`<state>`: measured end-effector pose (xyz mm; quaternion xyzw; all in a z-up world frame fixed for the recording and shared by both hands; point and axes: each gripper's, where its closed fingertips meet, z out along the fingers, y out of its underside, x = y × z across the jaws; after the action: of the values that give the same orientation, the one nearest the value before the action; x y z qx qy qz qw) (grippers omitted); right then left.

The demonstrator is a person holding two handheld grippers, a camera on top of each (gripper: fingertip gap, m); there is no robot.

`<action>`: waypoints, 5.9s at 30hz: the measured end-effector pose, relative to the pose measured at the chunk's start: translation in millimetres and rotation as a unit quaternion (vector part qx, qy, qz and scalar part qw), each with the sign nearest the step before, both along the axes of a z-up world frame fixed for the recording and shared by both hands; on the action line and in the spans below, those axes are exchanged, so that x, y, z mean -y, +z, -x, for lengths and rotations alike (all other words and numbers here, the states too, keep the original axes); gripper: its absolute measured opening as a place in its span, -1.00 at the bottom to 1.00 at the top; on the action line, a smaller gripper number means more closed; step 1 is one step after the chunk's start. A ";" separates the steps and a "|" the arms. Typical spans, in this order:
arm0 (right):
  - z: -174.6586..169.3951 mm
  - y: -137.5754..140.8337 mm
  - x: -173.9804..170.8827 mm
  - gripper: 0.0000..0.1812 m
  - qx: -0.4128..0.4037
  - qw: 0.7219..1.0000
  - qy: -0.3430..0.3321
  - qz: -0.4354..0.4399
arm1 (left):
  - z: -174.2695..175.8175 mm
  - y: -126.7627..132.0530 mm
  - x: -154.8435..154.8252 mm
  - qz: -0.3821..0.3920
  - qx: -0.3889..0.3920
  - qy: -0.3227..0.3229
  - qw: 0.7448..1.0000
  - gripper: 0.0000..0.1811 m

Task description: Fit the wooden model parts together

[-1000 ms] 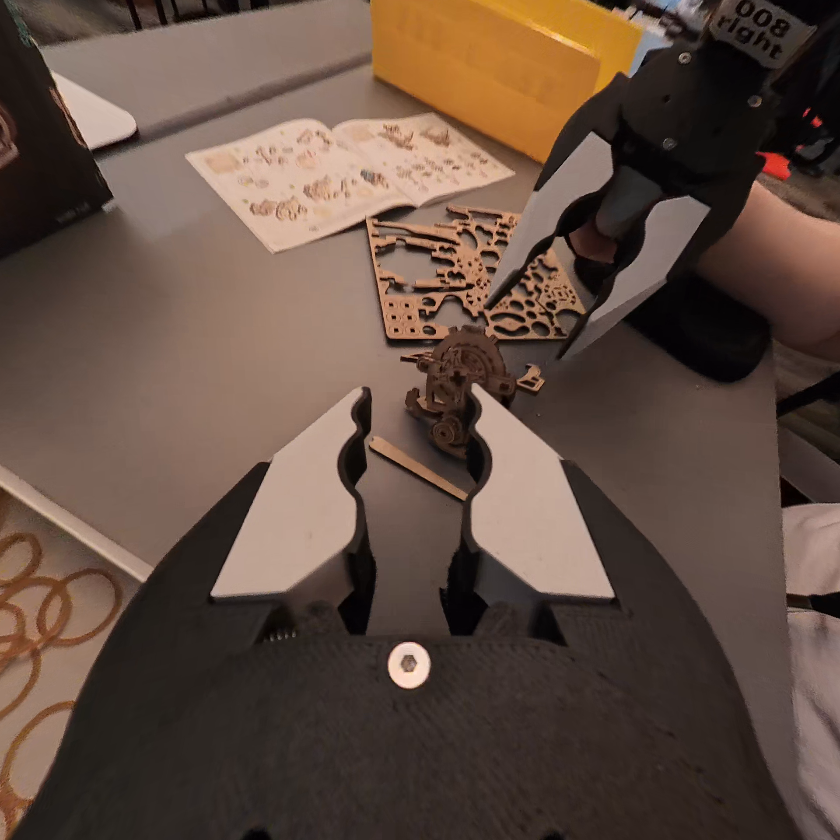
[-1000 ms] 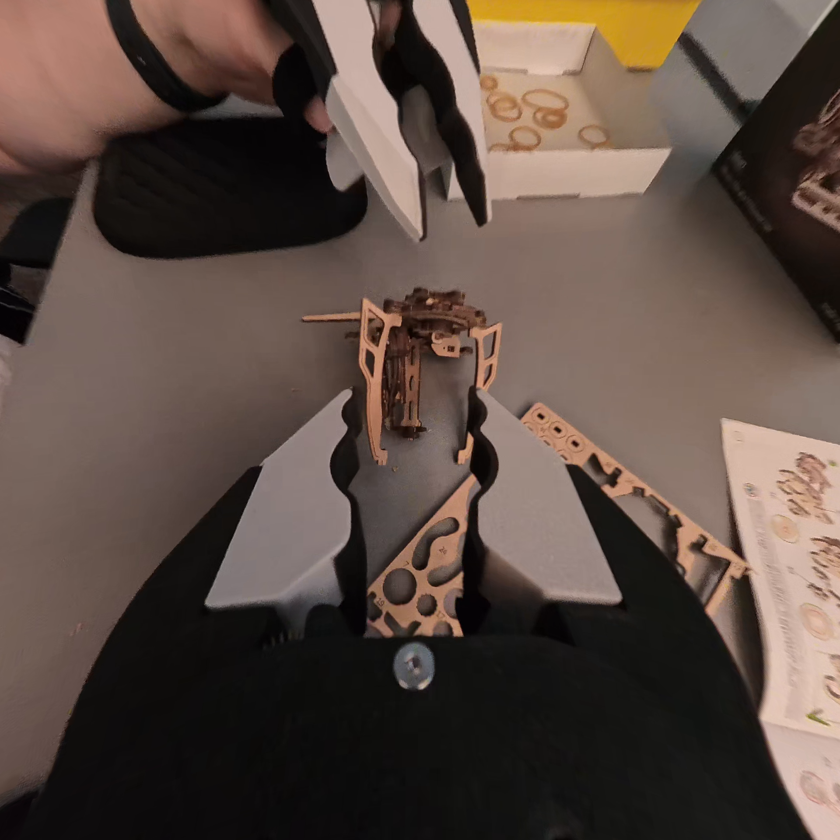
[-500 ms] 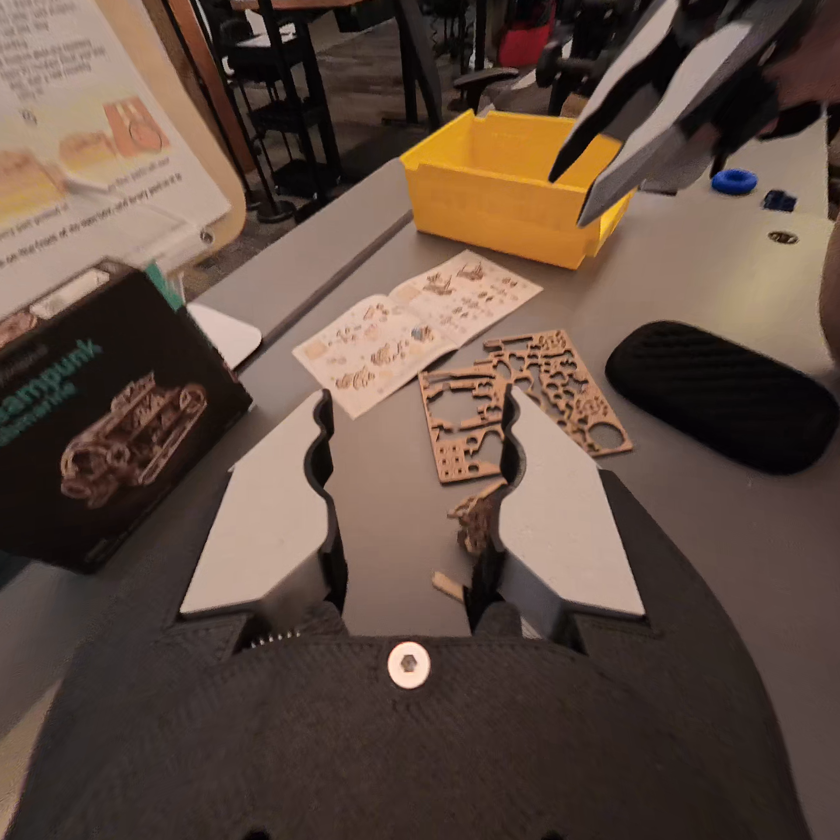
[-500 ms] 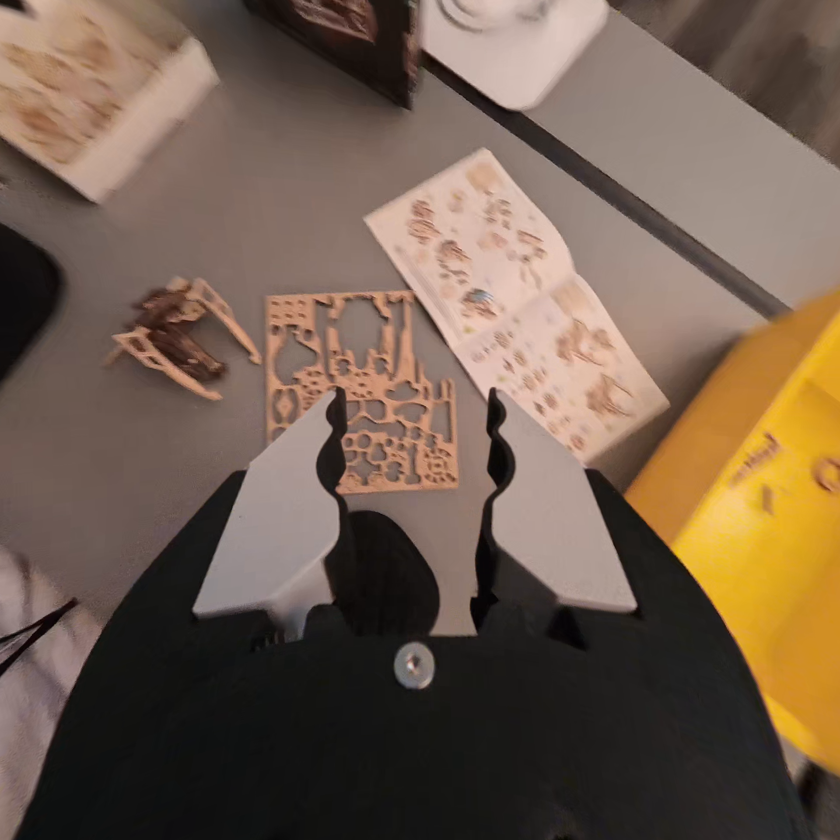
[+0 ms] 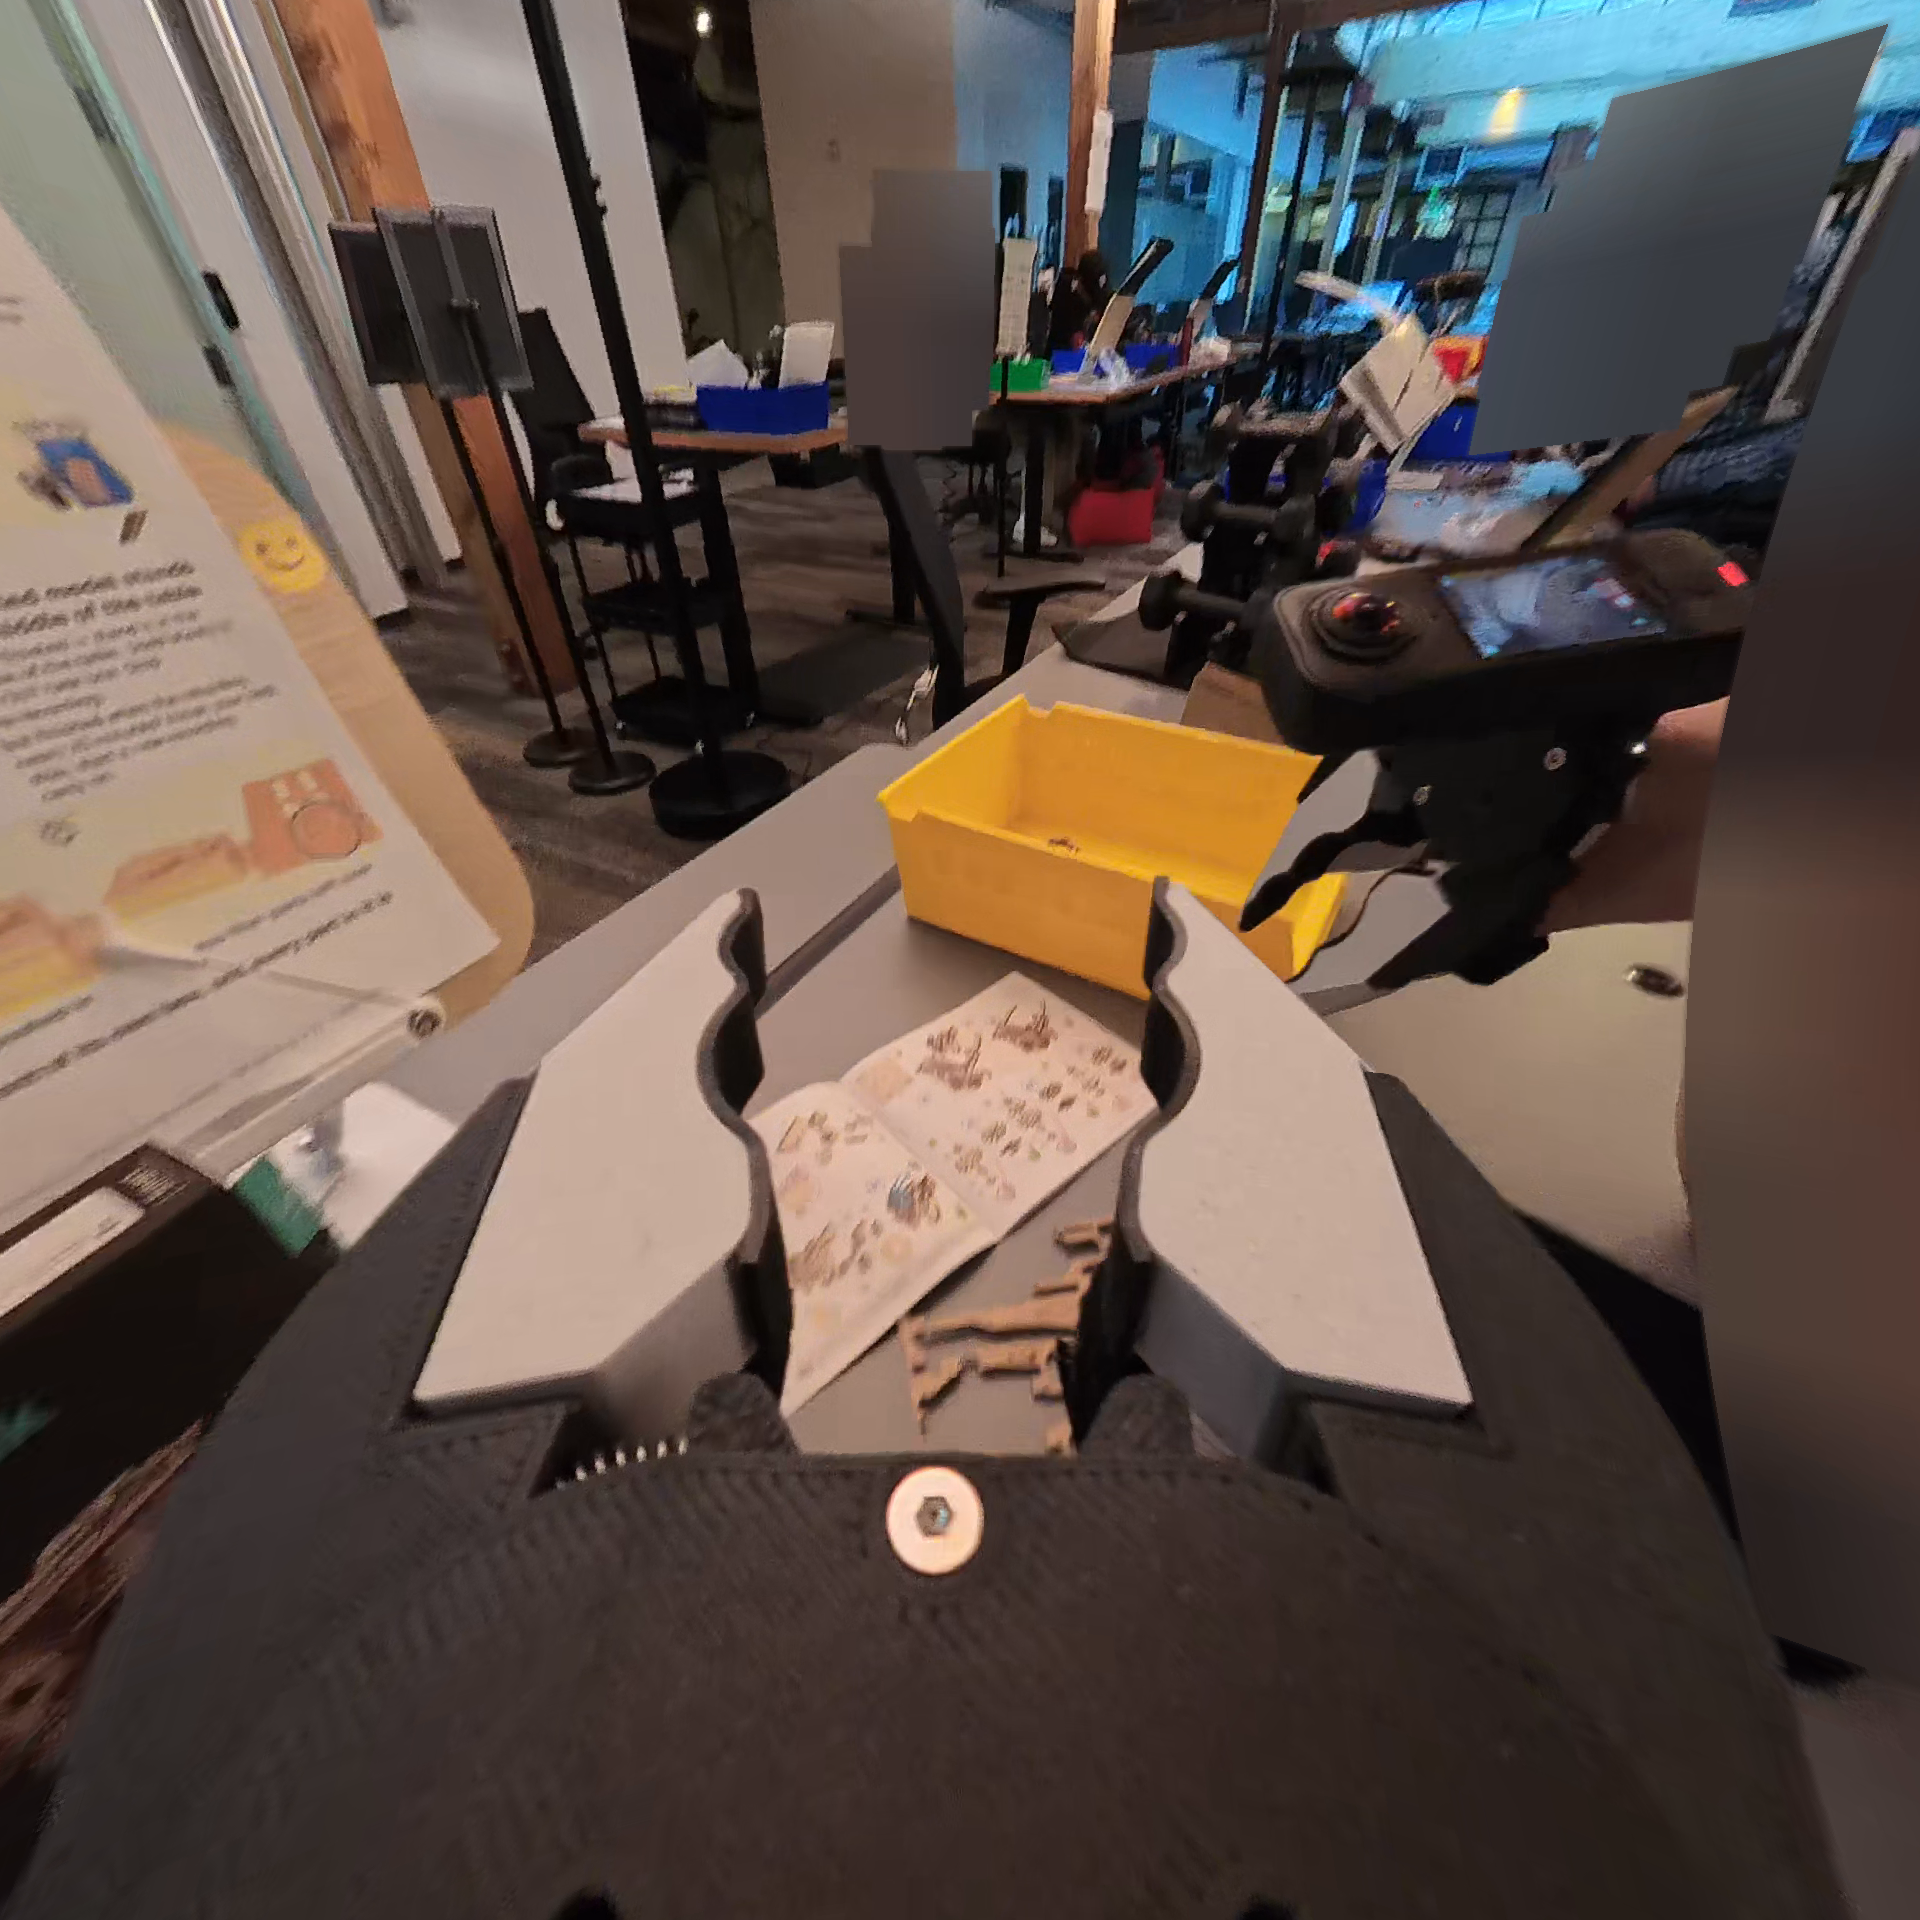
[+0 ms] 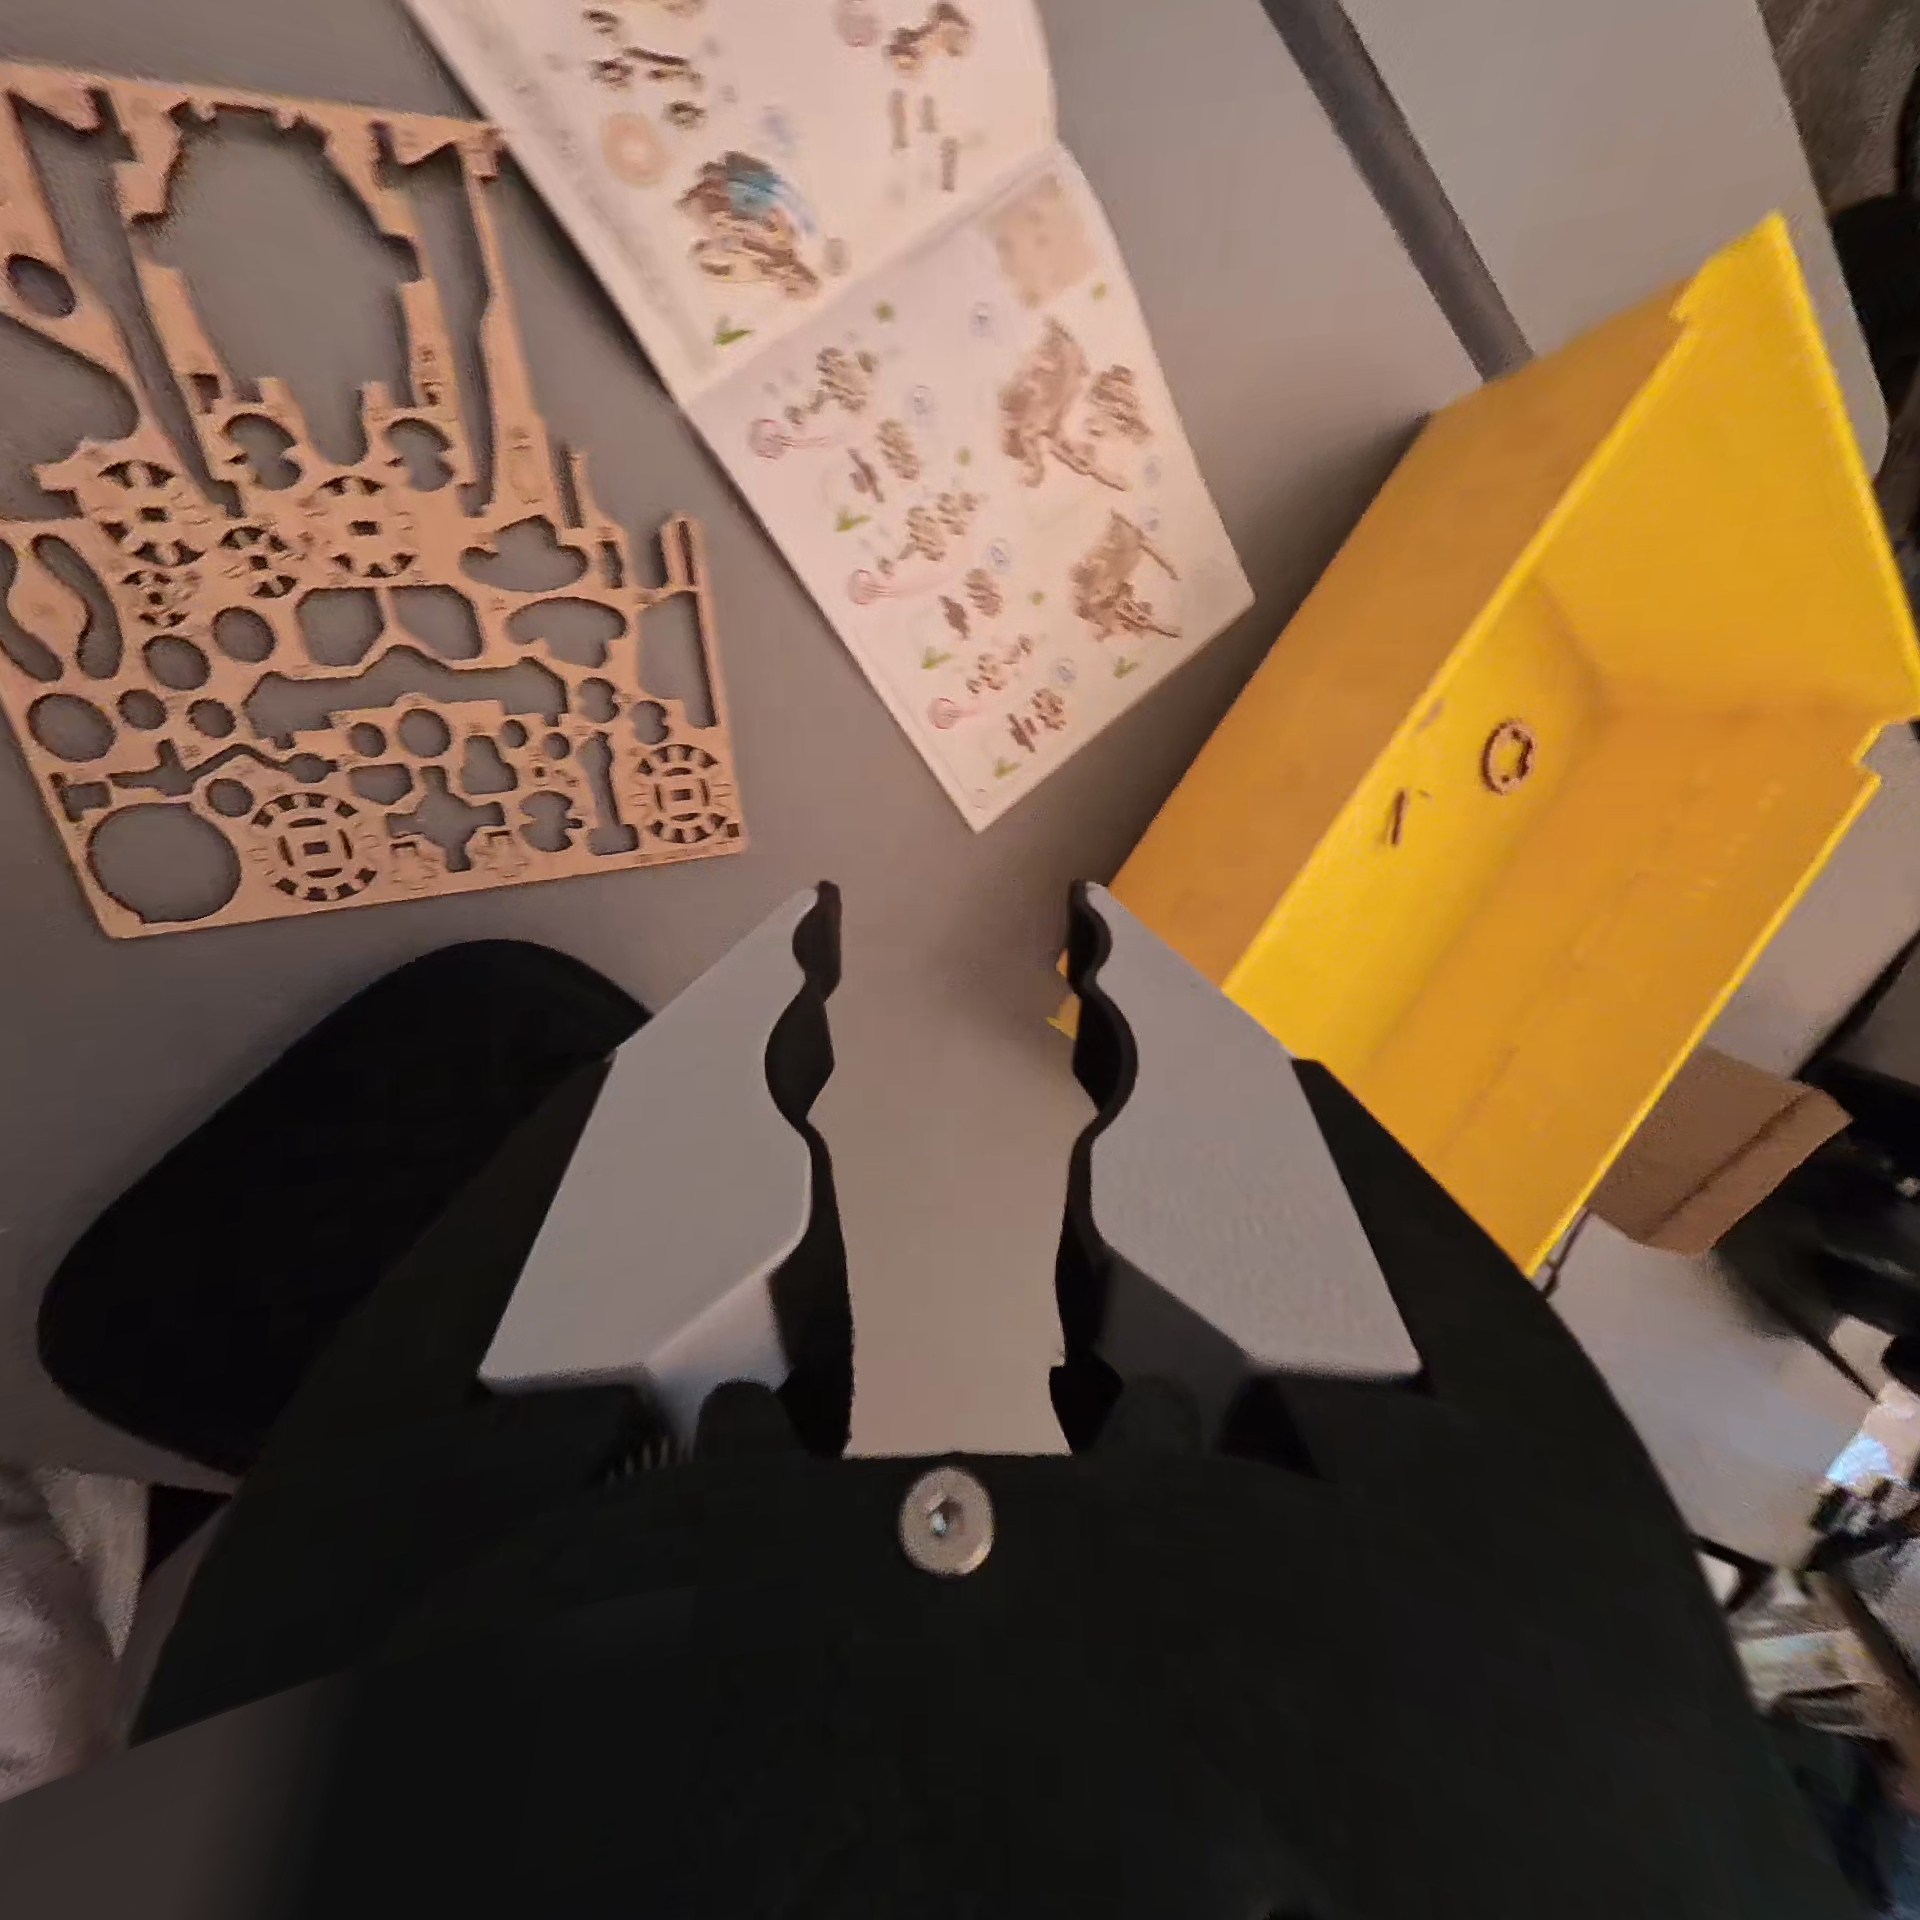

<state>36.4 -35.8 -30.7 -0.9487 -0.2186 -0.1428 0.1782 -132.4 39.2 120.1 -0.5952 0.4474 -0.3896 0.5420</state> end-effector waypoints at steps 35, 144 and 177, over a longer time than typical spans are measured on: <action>-63.6 182.1 -83.7 0.05 -0.244 0.802 0.103 -0.536 | 8.3 -2.7 -11.2 -0.011 0.061 -0.048 0.997 -0.20; -34.4 226.1 -54.6 -0.80 -0.360 0.683 0.132 -0.621 | 35.2 21.9 -21.5 -0.097 0.122 0.006 0.988 -0.93; -36.5 223.6 -56.9 -0.80 -0.367 0.686 0.125 -0.616 | 28.4 11.3 -24.2 -0.081 0.100 0.001 0.992 -0.93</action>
<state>72.9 21.1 192.9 -0.5664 -0.1151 0.1376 0.8044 -160.8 63.5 131.4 -0.5082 0.4203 -0.4092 0.6306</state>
